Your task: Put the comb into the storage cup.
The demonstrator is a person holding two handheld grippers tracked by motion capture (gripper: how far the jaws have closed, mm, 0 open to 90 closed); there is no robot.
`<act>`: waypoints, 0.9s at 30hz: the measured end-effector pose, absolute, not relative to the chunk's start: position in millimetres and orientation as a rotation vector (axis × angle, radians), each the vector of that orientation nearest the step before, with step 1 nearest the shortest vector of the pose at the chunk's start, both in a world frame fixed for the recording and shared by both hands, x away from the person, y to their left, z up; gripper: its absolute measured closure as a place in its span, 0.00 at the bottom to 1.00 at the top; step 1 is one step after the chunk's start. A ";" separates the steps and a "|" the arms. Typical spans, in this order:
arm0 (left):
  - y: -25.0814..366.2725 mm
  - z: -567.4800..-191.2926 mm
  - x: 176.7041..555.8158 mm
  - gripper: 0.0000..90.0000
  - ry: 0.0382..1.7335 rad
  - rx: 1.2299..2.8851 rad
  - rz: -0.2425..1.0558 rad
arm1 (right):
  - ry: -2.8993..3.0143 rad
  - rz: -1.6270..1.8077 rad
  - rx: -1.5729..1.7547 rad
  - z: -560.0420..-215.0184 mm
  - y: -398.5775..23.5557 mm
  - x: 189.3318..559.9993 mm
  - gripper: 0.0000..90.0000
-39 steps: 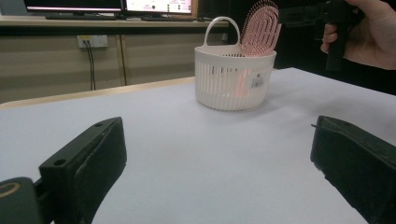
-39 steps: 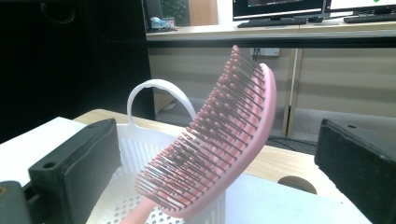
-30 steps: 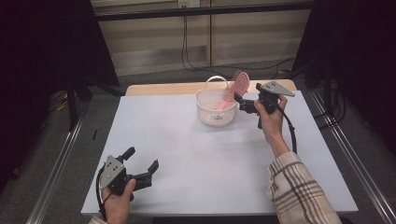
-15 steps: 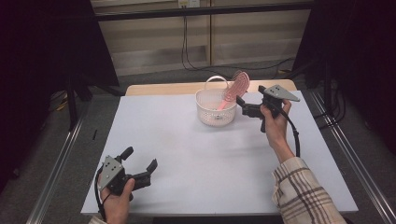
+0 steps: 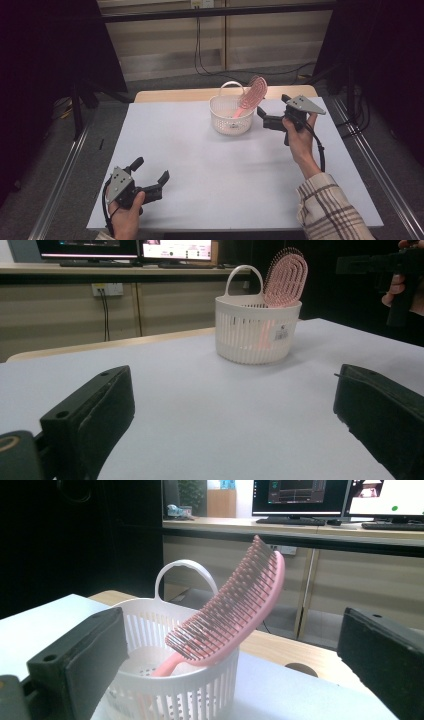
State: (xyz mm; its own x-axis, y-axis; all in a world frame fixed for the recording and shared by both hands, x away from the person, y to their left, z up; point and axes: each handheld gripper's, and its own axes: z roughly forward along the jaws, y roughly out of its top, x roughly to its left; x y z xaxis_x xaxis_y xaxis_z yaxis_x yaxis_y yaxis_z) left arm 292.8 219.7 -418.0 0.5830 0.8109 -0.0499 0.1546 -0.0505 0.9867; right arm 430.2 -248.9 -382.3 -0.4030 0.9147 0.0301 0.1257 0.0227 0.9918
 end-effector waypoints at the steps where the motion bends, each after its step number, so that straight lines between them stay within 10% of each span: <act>1: 219.9 -418.0 292.9 0.04 0.842 1.558 0.653 | 1.610 1.444 1.085 -382.2 -250.2 428.4 0.00; 27: 220.4 -417.6 292.7 0.03 0.858 1.547 0.650 | 1.552 1.398 1.108 -387.1 -282.7 381.4 0.00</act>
State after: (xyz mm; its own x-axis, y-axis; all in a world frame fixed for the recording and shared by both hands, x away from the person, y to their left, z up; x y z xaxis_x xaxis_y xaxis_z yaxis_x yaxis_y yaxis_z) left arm 292.7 220.4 -417.6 0.5733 0.8170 -0.0624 0.1611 -0.0378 0.9862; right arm 381.4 -282.7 -387.1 -0.3364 0.9416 0.0143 0.1122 0.0250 0.9934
